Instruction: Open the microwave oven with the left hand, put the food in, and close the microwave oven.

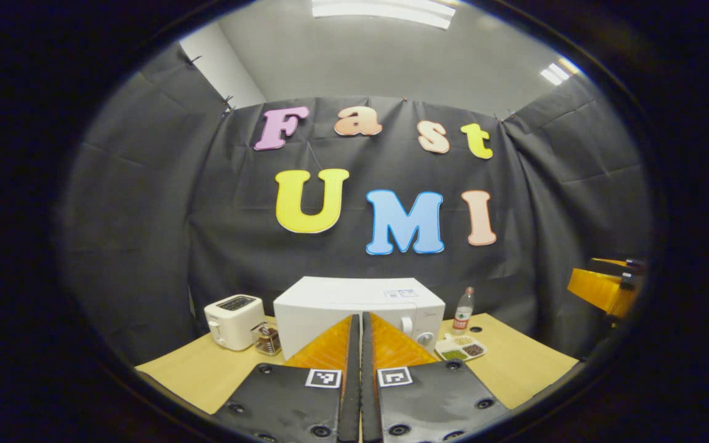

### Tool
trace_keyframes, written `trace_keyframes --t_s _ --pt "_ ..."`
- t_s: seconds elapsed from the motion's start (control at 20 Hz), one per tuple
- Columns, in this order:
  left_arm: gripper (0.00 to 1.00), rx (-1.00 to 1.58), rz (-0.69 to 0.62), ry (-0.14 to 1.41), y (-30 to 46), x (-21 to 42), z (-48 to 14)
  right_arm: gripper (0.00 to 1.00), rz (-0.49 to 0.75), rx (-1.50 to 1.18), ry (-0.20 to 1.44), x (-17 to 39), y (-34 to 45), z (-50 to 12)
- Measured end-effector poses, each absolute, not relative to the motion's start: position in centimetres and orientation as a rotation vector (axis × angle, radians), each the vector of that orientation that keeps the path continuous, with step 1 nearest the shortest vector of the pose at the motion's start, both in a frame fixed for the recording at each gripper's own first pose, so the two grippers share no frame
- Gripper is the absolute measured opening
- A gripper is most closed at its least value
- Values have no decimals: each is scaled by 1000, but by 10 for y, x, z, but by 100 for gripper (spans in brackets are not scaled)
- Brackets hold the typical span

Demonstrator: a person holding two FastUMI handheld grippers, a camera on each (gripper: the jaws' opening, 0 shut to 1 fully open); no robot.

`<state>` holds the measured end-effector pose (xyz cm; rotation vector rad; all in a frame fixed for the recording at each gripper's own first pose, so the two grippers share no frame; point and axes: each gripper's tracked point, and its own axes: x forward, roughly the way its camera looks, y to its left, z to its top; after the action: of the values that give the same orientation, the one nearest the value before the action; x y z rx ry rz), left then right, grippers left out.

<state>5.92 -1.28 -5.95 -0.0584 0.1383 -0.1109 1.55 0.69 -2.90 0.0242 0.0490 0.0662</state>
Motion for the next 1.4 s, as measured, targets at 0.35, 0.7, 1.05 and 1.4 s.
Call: trace_keyframes --t_s 0.35,0.7,1.05,1.4 --pt "31 -58 -96 118 29 19 -42 98 27 21 33 -1 26 -24" --pt "89 -56 -109 84 57 6 -26 98 22 10 32 -12 51 -22" --pt "96 -39 -80 70 78 4 -25 98 12 1 30 -14 63 -18" --pt "94 -30 -63 83 91 2 -31 98 15 -8 30 -16 73 -14"
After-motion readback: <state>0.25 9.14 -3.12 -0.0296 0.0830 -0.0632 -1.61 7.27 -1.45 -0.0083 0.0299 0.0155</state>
